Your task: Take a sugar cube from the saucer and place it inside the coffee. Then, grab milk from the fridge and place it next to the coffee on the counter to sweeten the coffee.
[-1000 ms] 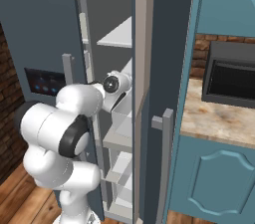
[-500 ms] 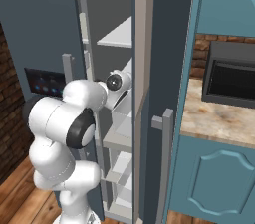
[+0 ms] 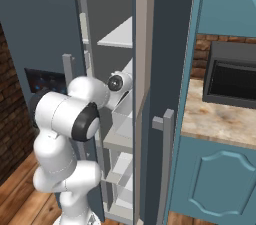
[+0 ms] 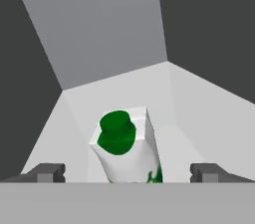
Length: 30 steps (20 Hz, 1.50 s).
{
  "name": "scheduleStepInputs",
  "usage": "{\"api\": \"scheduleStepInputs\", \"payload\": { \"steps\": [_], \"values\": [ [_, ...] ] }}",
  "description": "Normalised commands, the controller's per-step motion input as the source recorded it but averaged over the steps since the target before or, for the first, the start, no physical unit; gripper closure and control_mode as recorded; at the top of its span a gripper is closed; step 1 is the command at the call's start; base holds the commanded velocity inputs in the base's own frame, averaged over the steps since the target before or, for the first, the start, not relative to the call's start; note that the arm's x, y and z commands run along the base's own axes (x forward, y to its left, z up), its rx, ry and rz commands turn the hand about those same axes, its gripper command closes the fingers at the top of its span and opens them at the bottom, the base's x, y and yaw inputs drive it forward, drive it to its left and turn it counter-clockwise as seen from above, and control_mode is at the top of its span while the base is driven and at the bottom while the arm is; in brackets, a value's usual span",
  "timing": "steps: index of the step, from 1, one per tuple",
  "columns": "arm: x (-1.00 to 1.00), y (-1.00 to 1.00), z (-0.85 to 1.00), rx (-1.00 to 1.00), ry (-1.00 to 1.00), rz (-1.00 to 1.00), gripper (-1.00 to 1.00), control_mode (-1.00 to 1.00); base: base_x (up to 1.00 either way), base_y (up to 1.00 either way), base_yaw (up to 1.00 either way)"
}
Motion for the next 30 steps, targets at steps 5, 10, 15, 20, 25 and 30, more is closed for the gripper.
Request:
{"api": "scheduleStepInputs", "payload": {
  "steps": [5, 10, 15, 20, 25, 30],
  "values": [
    [0.15, -0.06, -0.12, 0.00, 0.00, 0.00, -1.00, -1.00, 0.00, 0.00, 0.00],
    [0.21, -0.09, -0.08, 0.00, 0.00, 0.00, -1.00, -1.00, 0.00, 0.00, 0.00],
    [0.19, -0.11, -0.10, 0.00, 0.00, 0.00, -1.00, -1.00, 0.00, 0.00, 0.00],
    [0.17, -0.11, -0.17, 0.00, 0.00, 0.00, -1.00, -1.00, 0.00, 0.00, 0.00],
    [0.19, -0.15, -0.16, 0.00, 0.00, 0.00, -1.00, -1.00, 0.00, 0.00, 0.00],
    [0.15, -0.17, -0.12, 0.00, 0.00, 0.00, 1.00, -1.00, 0.00, 0.00, 0.00]
  ]
}}
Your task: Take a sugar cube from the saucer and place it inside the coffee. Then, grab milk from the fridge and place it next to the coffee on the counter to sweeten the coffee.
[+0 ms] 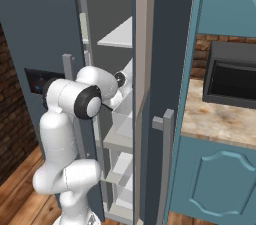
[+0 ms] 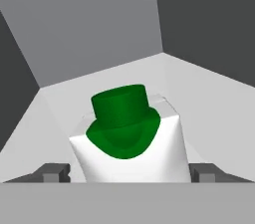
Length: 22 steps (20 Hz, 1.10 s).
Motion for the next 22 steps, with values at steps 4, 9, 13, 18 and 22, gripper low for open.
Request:
{"api": "scheduleStepInputs", "payload": {
  "steps": [4, 9, 13, 18, 22],
  "values": [
    [-0.07, -0.09, 0.00, 0.00, -0.01, 0.00, 1.00, -1.00, 0.00, 0.00, 0.00],
    [-0.56, 0.01, 0.05, 0.00, -0.01, 0.02, 1.00, -1.00, 0.00, 0.00, 0.00],
    [-0.41, 0.38, 0.20, -0.04, 0.02, 0.01, 1.00, -1.00, 0.00, 0.00, 0.00],
    [-0.19, 0.56, 0.09, 0.00, 0.08, 0.00, 1.00, -1.00, 0.00, 0.00, 0.00],
    [-0.57, 0.53, 0.27, 0.00, 0.14, 0.00, 1.00, -1.00, 0.00, 0.00, 0.00]
  ]
}}
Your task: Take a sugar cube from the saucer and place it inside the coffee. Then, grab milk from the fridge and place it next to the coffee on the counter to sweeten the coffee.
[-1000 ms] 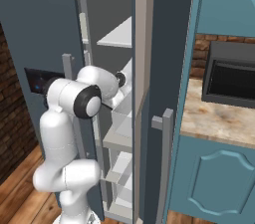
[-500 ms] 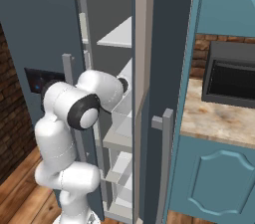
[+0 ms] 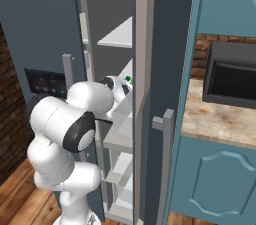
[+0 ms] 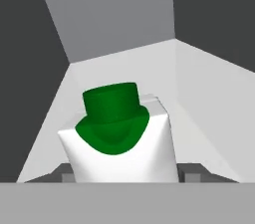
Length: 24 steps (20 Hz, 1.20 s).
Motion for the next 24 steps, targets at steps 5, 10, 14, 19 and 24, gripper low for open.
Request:
{"api": "scheduleStepInputs", "payload": {
  "steps": [5, 10, 14, 19, 24],
  "values": [
    [-0.87, 0.02, 0.77, 0.06, 0.16, -0.08, 1.00, -1.00, 0.00, 0.00, 0.00],
    [-1.00, -0.01, 0.74, 0.06, 0.25, -0.09, 1.00, -1.00, 0.00, 0.00, 0.00],
    [-1.00, 0.13, 0.58, 0.00, 0.24, -0.06, 1.00, -1.00, 0.00, 0.00, 0.00],
    [-1.00, 0.36, 0.46, 0.00, 0.15, -0.01, 1.00, -1.00, 0.00, 0.00, 0.00],
    [-1.00, 0.64, 0.30, -0.02, 0.01, 0.02, 1.00, -1.00, 0.00, 0.00, 0.00]
  ]
}}
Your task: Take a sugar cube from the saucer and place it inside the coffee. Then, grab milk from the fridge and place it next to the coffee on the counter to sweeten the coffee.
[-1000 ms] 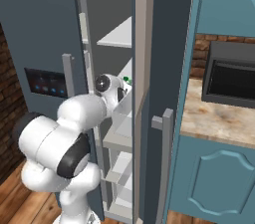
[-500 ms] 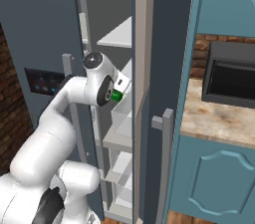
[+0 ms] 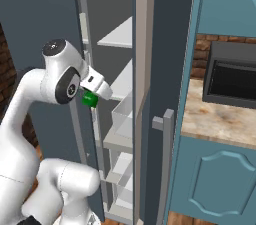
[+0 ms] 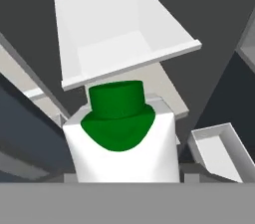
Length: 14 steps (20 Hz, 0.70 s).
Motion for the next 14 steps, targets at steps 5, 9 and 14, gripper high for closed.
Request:
{"api": "scheduleStepInputs", "payload": {
  "steps": [5, 9, 14],
  "values": [
    [-0.56, 0.36, 0.01, -0.06, -0.02, 0.08, 1.00, -1.00, 0.00, 0.00, 0.00],
    [0.01, 0.00, 0.00, 0.00, 0.00, 0.05, 1.00, -1.00, 0.00, 0.00, 0.00],
    [-0.01, -0.01, 0.00, 0.00, -0.01, 0.00, 1.00, 1.00, -0.53, 0.21, 0.00]
  ]
}}
